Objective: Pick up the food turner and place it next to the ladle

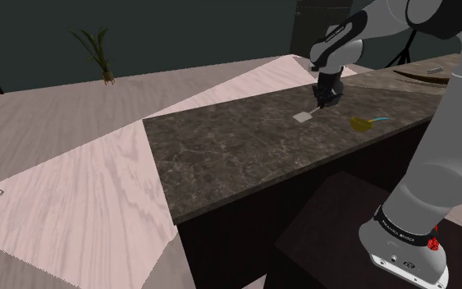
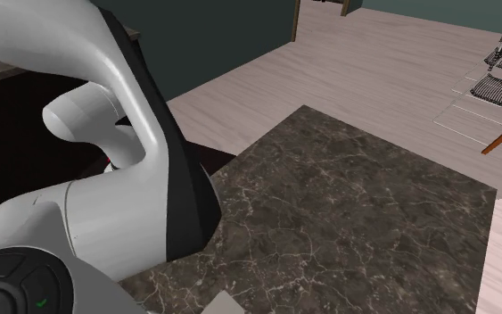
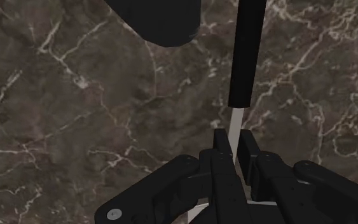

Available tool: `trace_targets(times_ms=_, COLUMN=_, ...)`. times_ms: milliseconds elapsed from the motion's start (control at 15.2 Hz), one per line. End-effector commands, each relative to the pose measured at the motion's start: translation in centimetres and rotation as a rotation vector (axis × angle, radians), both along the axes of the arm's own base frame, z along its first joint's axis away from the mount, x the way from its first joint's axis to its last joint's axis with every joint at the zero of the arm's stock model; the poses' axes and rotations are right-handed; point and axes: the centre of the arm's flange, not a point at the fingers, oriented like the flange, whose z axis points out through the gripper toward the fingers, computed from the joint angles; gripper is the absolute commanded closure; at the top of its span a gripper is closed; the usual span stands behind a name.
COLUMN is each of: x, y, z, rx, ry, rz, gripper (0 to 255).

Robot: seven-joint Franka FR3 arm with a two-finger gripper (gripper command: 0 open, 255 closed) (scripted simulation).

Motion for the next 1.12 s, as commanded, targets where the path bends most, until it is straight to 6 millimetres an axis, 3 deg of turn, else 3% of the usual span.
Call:
trace_targets(times_ms=0, x=0.1, y=0.0, z=-1.0, rx=0.0, ry=0.0, rz=0.0, gripper=255)
trace_targets(times_ms=594, x=0.1, y=0.0, z=-1.7, rx=0.0, ry=0.0, rz=0.0, gripper=255)
trace_targets(times_ms=660, x=0.1, y=0.0, z=-1.7, rx=0.0, ry=0.0, rz=0.0, gripper=0)
trace_targets(times_ms=990, x=0.1, y=0.0, z=-1.7, rx=0.0, ry=0.0, rz=0.0, gripper=0)
trace_targets(times_ms=1056, x=0.1, y=0.1, z=-0.4, rx=0.0, ry=0.0, rz=0.0, gripper=0)
